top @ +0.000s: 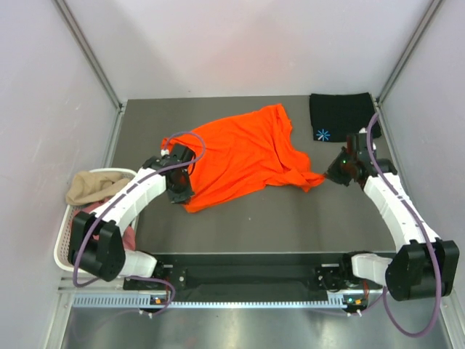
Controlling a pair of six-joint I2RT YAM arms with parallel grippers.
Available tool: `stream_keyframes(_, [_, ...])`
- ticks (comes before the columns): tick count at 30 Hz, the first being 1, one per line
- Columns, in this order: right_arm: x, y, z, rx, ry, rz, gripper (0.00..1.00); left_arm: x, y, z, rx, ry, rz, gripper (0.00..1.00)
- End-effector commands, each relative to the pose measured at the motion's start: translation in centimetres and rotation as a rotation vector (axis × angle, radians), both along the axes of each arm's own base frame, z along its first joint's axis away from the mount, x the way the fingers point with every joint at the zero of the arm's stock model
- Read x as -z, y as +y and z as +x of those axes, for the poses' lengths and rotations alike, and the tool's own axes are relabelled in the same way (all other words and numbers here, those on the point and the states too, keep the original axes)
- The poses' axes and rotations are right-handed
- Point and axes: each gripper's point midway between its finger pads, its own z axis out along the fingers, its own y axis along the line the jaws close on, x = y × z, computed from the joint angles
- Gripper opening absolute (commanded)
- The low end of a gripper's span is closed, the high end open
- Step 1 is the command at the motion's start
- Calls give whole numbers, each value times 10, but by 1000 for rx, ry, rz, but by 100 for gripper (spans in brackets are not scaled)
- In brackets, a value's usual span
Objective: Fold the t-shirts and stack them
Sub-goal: Flatten the tshirt out
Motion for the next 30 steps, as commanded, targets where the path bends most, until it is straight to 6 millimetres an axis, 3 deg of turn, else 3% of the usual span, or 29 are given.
stream_keyframes(1, [-26,-25,5,-118,-32,-176,0,-22,7,4,-51,-68,13,0])
stream_keyframes(2, [-38,-28,9,-116,-58,-188,0,-21,6,2,-58,-70,4,0])
stream_keyframes(6, [-58,-46,4,-108,-61,-265,0,-7,-8,-7,-72,-26,-79,1])
stream_keyframes(7, [-58,-51,2,-87,-50,-287,0,-3,-14,-8,-71,-15,-116,9])
stream_keyframes(10, [-52,-56,-10,-68,-22,-293,0,13,-29,-27,-79,69,-206,20])
stream_keyframes(16, [-38,-54,-23,-80,10,-271,0,35,-32,-67,-124,221,-250,19])
stream_keyframes(19, [-37,-52,-21,-87,15,-263,0,20,-32,-63,-146,167,-273,28])
stream_keyframes(23, [-35,-49,-17,-99,15,-247,0,-5,-25,-39,-171,24,-256,38])
stream_keyframes(25, [-34,-47,-16,-102,14,-238,0,-7,-22,-30,-180,5,-247,46])
stream_keyframes(30, [-36,-43,-15,-113,1,-219,0,8,-15,-22,-290,90,-314,50])
